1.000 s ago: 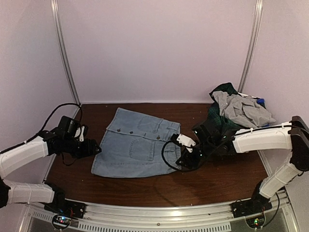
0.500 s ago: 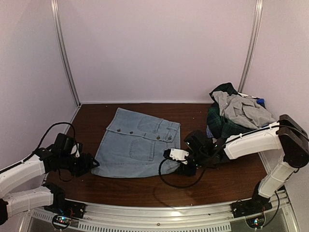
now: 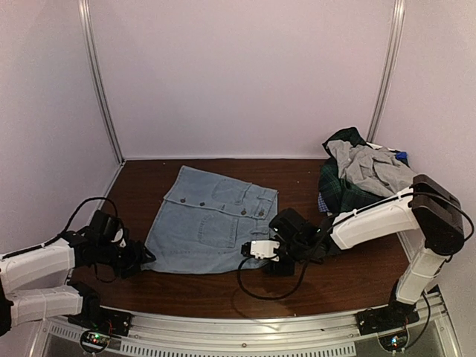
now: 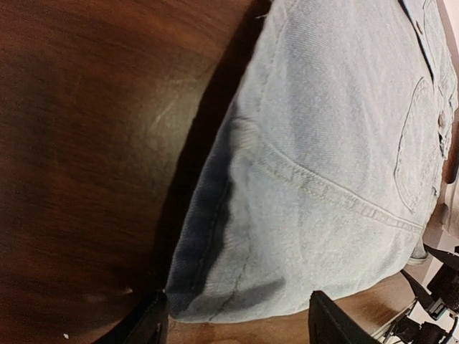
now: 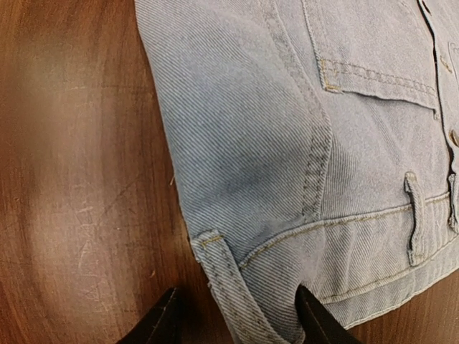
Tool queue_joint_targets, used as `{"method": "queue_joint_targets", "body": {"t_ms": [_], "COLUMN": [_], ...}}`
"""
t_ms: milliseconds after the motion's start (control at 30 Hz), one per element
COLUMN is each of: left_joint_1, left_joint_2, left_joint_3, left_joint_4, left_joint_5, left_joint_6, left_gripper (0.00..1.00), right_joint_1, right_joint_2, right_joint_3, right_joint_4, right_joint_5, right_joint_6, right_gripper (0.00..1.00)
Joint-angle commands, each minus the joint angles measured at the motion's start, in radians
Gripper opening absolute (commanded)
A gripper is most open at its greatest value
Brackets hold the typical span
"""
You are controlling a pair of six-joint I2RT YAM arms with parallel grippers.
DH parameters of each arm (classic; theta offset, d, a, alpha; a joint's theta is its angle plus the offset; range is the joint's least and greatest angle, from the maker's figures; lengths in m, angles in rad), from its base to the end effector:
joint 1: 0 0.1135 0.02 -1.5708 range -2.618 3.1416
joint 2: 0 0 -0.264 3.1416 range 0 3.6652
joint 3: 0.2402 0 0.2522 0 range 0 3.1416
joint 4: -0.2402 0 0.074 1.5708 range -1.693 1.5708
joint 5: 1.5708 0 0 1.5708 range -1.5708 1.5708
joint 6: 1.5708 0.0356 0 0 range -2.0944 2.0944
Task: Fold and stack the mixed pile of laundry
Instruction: Pick up the flattened skirt from the center of the board.
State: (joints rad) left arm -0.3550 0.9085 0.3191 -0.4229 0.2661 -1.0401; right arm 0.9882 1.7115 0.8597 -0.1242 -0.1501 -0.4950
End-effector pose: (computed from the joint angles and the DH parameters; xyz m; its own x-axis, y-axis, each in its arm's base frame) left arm 0.1393 -0.0616 0.1435 -0.8044 -0.5892 -0.0759 -0.4499 0.6876 -0.5699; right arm 0.1742 0.2741 0.1396 0.0131 -0.8338 -0.5519 -0.9836 0.0886 -0.1572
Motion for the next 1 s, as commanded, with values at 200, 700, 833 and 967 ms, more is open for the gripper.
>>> {"method": "queue_joint_targets", "body": {"t_ms": [200,700,833,967], "left_joint_1": [0.005,0.005,0.005,0.005], "left_joint_2": [-0.129,-0.032,-0.064,-0.094], "left_joint_3": [-0.035,-0.046,-0.043,-0.042], "left_joint_4": [-0.13,0.018,-0.008,-0.023], "left_joint_5": [-0.036,-0.093,-0.102,-0.115], "left_joint_6": [-0.094,-0.153,-0.16,-0.17], "left_gripper": [0.68,0.36,0.28,0.19], "right_joint_1": [0.038,0.096,0.144,0.199], "right_joint_2": [0.018,-0.012,-0.038,-0.037], "right_joint_3": [-0.029,-0.015,-0.016,-0.003], "right_joint_4": [-0.079,-0.107,-0.096,-0.089], "right_joint_5": [0.075,0.19,0.237,0.266], "right_joint_6": [-0.012,0.013,0.022,0.006], "right_gripper": [0.29,0.5,0.52,0.52]}}
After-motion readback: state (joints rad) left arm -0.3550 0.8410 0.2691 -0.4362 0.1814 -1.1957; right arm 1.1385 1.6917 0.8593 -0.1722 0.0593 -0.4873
